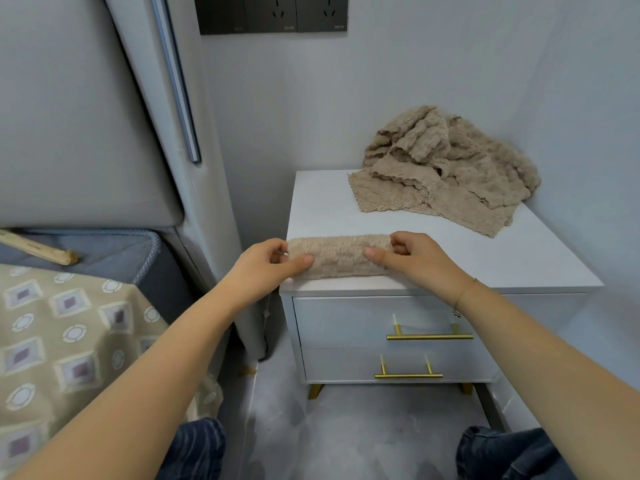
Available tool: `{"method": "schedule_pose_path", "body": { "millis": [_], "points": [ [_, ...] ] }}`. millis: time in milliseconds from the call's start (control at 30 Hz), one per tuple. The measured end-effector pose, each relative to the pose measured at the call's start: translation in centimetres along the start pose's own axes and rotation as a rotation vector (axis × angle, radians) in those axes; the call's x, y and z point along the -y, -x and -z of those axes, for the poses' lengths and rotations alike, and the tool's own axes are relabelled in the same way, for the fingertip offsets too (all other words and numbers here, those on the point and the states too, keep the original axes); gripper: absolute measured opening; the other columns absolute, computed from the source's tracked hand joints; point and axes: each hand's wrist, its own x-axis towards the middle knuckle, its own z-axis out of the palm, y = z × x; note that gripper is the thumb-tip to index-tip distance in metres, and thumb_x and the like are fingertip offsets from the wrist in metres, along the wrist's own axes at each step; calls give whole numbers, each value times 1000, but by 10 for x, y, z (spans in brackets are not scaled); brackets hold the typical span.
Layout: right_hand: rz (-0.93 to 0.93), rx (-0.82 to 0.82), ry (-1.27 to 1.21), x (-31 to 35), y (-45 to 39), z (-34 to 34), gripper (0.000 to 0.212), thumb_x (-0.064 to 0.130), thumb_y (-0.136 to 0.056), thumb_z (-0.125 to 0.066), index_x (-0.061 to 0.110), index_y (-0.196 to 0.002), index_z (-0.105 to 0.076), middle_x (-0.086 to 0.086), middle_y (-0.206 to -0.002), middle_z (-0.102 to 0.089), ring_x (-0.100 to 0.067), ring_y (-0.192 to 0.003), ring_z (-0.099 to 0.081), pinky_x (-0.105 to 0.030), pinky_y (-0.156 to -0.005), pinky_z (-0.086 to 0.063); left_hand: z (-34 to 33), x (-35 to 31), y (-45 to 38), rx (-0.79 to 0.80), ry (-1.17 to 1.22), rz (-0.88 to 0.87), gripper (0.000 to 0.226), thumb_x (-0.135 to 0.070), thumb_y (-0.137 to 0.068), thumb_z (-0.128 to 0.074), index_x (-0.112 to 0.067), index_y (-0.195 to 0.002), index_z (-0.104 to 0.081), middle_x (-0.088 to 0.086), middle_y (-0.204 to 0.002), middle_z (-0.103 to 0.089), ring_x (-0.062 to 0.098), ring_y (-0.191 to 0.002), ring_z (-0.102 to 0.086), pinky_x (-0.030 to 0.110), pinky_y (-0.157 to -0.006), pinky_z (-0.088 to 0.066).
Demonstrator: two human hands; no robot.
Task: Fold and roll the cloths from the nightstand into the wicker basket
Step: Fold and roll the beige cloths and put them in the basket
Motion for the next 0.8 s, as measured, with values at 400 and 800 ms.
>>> {"method": "schedule_pose_path", "body": {
  "millis": [400, 800],
  "points": [
    [-231, -93, 118, 1, -28, -6, 49, 63, -75, -67, 16, -72, -51, 4, -66, -55, -13, -70, -53, -32, -70, -42, -12, -9, -30, -61, 90, 196, 57, -50, -88, -60, -35, -137, -35, -3, -104, -59, 14, -91, -61, 32, -82, -51],
    [-263, 119, -63, 18, -31, 2, 41, 40, -81, -72, 15, -70, -41, -1, -68, -38, -13, -61, -37, -27, -59, -24, 16, -16, -36, 280, -43, 159, 28, -37, -88, -66, -21, -112, -67, -7, -111, -71, 7, -101, -65, 25, -94, -47]
  ]
}}
